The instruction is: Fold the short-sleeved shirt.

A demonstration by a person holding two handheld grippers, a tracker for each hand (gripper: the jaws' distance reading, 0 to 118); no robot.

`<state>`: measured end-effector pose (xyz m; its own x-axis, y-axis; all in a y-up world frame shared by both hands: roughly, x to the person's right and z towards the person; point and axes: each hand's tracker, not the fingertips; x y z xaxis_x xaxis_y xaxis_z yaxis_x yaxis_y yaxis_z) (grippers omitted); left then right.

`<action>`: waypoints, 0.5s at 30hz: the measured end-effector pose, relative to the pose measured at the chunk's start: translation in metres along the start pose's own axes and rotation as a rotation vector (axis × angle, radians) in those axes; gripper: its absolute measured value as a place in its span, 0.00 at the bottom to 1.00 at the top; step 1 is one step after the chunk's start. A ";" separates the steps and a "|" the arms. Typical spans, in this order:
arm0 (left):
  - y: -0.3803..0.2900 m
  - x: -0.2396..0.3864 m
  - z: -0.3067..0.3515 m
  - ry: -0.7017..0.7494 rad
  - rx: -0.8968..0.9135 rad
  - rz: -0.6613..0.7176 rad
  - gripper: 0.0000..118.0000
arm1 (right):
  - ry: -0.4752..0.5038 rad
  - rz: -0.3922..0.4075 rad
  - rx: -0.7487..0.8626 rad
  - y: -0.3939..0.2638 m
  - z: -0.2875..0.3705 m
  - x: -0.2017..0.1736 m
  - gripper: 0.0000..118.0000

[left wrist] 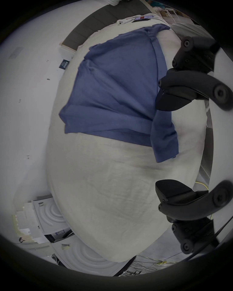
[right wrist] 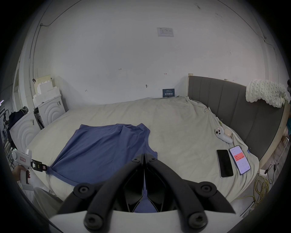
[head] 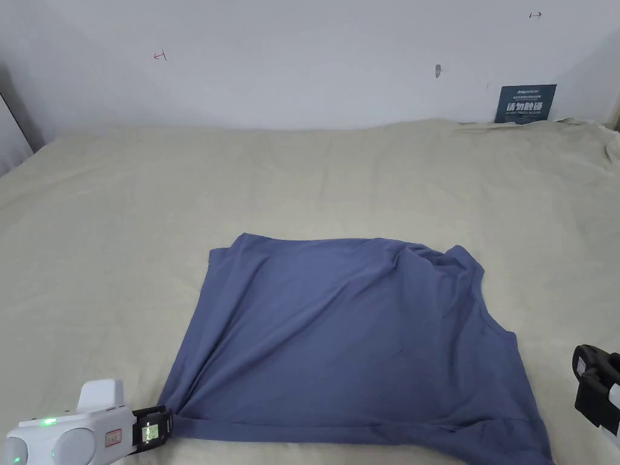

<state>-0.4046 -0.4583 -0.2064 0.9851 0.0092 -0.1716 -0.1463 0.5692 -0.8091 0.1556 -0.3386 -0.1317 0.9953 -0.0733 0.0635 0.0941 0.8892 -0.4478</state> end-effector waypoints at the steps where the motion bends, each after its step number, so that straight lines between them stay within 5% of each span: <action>1: 0.000 0.000 -0.003 0.002 -0.011 0.002 0.79 | -0.001 0.000 -0.004 -0.001 0.000 0.000 0.00; 3: 0.000 0.000 -0.011 -0.004 -0.037 0.006 0.66 | -0.003 -0.005 -0.014 -0.004 -0.001 0.001 0.00; 5: -0.001 0.002 -0.013 -0.037 -0.053 -0.005 0.19 | -0.004 -0.010 -0.021 -0.006 -0.002 0.002 0.00; 6: -0.001 0.003 -0.013 -0.065 -0.069 -0.010 0.09 | -0.007 -0.013 -0.026 -0.007 -0.003 0.003 0.00; 15: -0.002 0.017 0.008 -0.062 0.018 -0.097 0.01 | -0.046 -0.111 -0.220 -0.048 -0.034 0.031 0.06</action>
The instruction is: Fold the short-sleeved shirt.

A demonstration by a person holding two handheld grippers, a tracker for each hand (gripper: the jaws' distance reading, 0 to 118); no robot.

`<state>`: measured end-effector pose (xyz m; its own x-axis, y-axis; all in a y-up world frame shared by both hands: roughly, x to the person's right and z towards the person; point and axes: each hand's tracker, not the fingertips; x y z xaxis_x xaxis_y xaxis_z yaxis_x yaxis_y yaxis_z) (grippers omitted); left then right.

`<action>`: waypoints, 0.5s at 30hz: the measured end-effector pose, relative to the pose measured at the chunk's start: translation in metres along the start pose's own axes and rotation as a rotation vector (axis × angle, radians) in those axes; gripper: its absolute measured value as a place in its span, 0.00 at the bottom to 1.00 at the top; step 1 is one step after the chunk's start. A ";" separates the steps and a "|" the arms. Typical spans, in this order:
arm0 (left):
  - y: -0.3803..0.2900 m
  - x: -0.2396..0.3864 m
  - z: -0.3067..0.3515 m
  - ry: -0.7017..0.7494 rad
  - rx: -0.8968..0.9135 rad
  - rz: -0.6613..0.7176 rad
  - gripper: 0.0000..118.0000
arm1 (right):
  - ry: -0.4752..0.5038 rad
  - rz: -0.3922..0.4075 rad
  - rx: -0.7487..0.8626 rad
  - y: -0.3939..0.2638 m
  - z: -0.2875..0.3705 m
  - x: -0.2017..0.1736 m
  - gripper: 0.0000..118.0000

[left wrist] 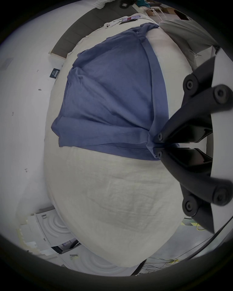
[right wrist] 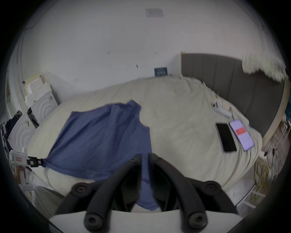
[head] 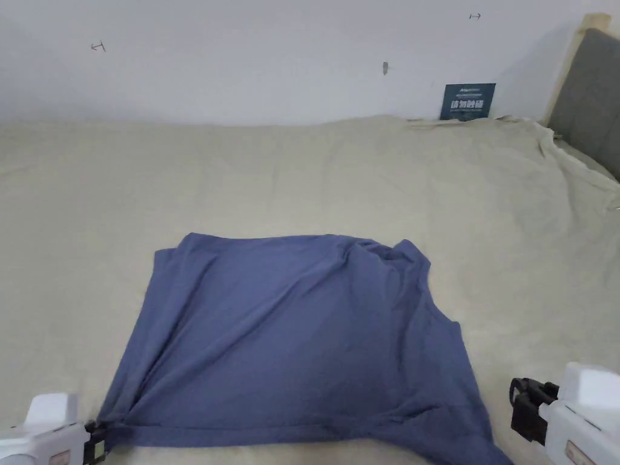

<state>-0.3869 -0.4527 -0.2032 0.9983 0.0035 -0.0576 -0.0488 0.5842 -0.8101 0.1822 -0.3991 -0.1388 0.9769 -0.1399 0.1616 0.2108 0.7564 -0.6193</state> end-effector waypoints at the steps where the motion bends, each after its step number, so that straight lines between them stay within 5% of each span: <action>1: 0.001 -0.001 0.002 -0.002 0.005 0.003 0.01 | -0.007 -0.011 -0.036 -0.005 -0.007 0.004 0.19; 4: 0.002 -0.003 0.008 -0.011 0.026 0.017 0.01 | -0.014 -0.045 -0.145 -0.027 -0.030 0.015 0.78; 5: 0.002 -0.004 0.009 -0.015 0.028 0.022 0.01 | -0.018 -0.045 -0.161 -0.034 -0.037 0.018 0.84; 15: 0.002 -0.003 0.007 -0.020 0.026 0.033 0.01 | -0.041 0.023 -0.312 -0.076 -0.081 0.018 0.84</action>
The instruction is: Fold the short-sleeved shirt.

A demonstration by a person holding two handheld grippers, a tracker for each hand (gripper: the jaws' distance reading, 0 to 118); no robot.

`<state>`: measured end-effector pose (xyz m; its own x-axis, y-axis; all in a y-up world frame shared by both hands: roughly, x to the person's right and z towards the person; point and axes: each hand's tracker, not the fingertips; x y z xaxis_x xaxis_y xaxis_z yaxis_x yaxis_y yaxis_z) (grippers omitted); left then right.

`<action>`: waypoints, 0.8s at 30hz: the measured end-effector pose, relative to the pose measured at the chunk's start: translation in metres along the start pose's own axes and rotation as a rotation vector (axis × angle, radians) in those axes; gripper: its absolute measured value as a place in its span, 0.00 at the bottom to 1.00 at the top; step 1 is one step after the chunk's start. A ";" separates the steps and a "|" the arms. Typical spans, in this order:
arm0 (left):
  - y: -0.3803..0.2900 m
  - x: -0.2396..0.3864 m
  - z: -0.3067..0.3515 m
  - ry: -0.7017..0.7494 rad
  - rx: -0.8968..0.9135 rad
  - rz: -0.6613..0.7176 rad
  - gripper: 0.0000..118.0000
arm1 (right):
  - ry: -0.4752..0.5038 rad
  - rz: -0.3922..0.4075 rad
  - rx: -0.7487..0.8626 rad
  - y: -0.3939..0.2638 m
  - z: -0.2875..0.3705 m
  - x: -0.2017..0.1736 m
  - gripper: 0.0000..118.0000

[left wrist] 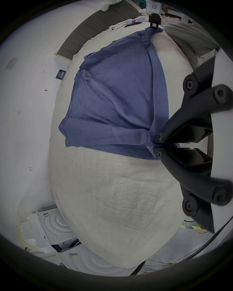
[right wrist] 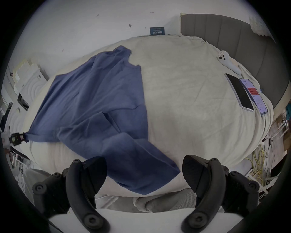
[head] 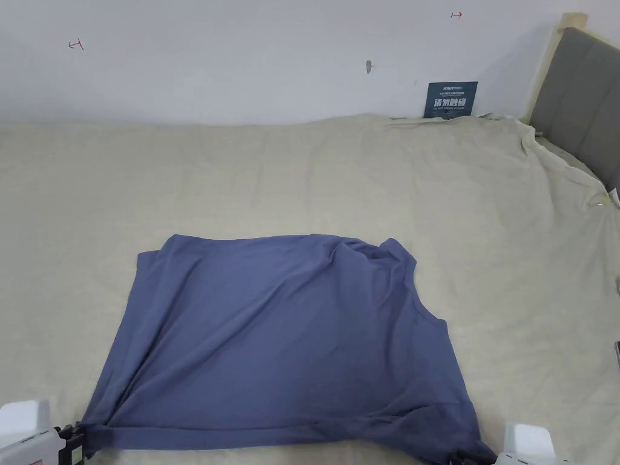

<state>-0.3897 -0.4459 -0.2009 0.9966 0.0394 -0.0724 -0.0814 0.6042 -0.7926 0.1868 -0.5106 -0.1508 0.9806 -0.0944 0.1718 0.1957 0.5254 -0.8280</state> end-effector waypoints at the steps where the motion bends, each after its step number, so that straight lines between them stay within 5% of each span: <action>1: 0.000 0.000 0.000 -0.001 -0.001 0.002 0.01 | -0.002 0.009 0.003 -0.003 -0.002 -0.001 0.84; 3: -0.001 -0.001 -0.001 -0.002 -0.003 0.003 0.01 | -0.001 0.038 0.005 -0.002 -0.005 -0.004 0.81; 8: -0.003 -0.001 -0.002 -0.005 -0.003 0.012 0.01 | 0.010 0.111 0.014 -0.003 -0.009 -0.017 0.37; 11: -0.004 -0.002 -0.002 -0.007 -0.001 0.016 0.01 | 0.024 0.150 0.037 -0.003 0.001 -0.027 0.24; 12: -0.004 -0.003 -0.002 -0.007 0.000 0.016 0.01 | 0.031 0.146 0.047 -0.003 0.003 -0.028 0.04; 24: 0.022 -0.007 0.016 -0.024 0.088 0.043 0.01 | 0.034 0.179 0.252 0.052 0.075 -0.048 0.04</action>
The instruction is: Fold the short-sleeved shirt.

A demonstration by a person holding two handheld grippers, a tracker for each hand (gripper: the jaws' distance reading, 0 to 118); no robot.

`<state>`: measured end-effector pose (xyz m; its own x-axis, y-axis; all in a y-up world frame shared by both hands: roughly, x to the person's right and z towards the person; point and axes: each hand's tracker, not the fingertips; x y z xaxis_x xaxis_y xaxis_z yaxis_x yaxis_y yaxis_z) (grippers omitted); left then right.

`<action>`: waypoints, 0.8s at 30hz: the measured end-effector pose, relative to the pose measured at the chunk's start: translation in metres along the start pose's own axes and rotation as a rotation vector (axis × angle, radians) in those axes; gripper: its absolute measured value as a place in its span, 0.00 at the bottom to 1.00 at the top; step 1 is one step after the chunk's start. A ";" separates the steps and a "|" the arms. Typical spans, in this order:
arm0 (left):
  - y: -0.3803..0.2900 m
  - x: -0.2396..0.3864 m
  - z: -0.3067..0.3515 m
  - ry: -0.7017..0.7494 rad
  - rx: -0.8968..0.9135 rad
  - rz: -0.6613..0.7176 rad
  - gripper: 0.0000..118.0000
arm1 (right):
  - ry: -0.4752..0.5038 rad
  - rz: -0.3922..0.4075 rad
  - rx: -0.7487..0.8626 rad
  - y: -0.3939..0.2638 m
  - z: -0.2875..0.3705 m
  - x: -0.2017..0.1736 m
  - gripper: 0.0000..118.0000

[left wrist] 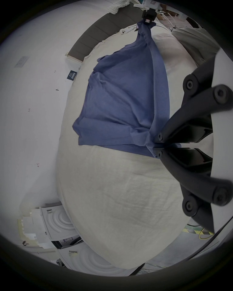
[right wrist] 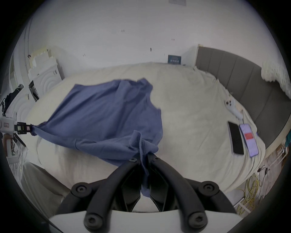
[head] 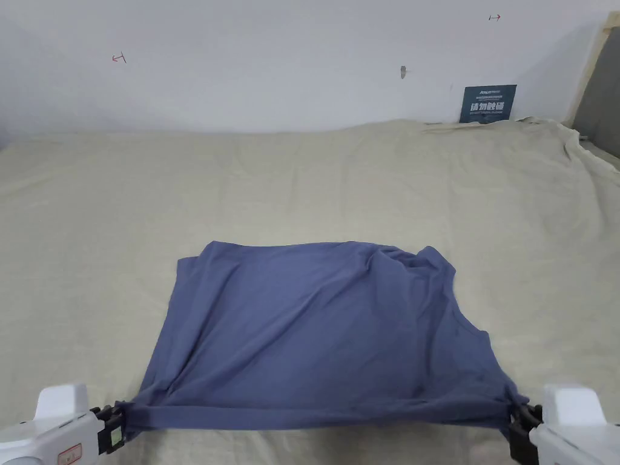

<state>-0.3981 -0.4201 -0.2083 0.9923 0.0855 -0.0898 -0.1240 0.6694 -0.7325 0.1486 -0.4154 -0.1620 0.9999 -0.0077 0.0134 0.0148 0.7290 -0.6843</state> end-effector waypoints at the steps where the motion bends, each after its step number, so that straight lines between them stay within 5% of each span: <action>1: 0.005 0.000 0.000 0.001 0.010 -0.002 0.01 | 0.005 -0.003 0.007 0.010 0.000 0.001 0.04; 14: 0.095 0.011 -0.066 0.026 0.045 -0.043 0.01 | 0.013 0.029 -0.031 0.112 -0.081 -0.001 0.04; 24: 0.114 0.024 -0.159 0.084 -0.095 -0.143 0.01 | -0.029 0.040 -0.177 0.124 -0.171 -0.008 0.04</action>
<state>-0.3877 -0.4587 -0.4011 0.9969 -0.0706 -0.0335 0.0153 0.5974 -0.8018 0.1429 -0.4417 -0.3719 0.9992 0.0408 0.0025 -0.0223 0.5967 -0.8021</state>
